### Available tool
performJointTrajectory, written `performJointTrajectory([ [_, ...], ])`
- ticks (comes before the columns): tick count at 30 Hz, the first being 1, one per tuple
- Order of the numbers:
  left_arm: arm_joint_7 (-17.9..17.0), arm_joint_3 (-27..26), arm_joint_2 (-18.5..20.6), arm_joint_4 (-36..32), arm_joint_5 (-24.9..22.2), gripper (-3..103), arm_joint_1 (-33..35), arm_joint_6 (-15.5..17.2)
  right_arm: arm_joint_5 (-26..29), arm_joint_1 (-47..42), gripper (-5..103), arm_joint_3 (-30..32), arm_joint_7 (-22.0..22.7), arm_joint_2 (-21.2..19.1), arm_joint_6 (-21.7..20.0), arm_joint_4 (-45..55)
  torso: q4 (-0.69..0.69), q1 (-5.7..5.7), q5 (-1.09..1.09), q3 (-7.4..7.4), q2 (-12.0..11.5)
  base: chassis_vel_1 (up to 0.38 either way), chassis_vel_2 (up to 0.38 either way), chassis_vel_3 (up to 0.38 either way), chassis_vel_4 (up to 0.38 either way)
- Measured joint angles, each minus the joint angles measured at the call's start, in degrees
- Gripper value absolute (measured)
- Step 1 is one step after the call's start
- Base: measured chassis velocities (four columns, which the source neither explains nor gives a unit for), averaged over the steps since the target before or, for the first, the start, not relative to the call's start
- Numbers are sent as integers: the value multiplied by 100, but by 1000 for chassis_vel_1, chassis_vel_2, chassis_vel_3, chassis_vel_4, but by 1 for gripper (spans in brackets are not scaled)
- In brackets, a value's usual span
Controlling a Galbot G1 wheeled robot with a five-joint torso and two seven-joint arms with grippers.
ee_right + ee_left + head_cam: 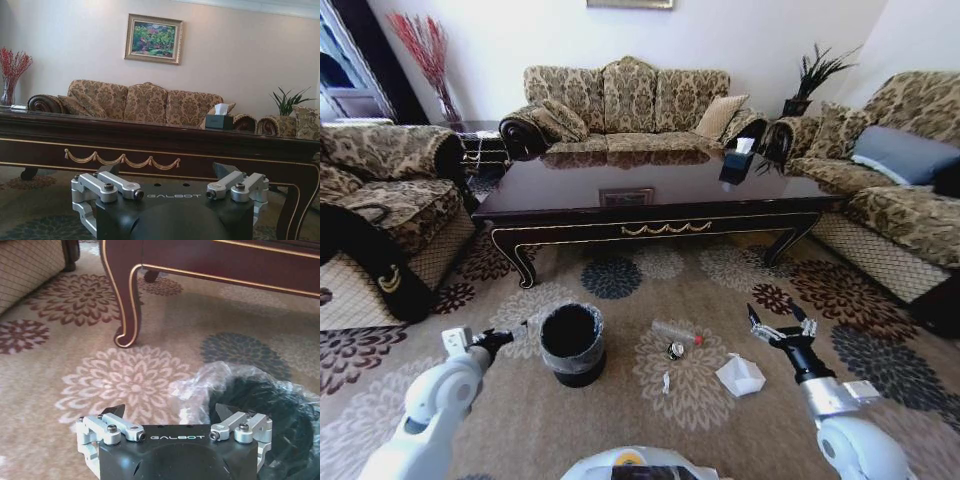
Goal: Move to the front of the table and pick up the trash from the floor, then place it into the trash bin.
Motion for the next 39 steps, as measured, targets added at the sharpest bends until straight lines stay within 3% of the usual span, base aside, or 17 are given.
performJointTrajectory([
  [14,528,519,-663,645,405,100,-166,-525,-96,-13,100,-23,-49,83,32,-66,-1,0,0,0,0,0,0,0,0],
  [20,725,605,-789,867,597,100,-210,-743,-116,-16,100,-26,-71,79,41,-112,-1,0,0,0,0,0,0,0,0],
  [30,783,603,-792,1075,728,103,-252,-807,-114,-6,100,-24,-119,54,102,-212,-1,0,0,0,0,0,0,0,0],
  [34,798,610,-802,1114,738,99,-255,-809,-114,4,100,-34,-136,45,107,-231,0,0,0,0,0,0,0,0,0],
  [39,829,638,-820,1249,796,86,-302,-879,-114,29,100,-76,-195,49,123,-264,-1,0,0,0,0,0,0,0,0],
])
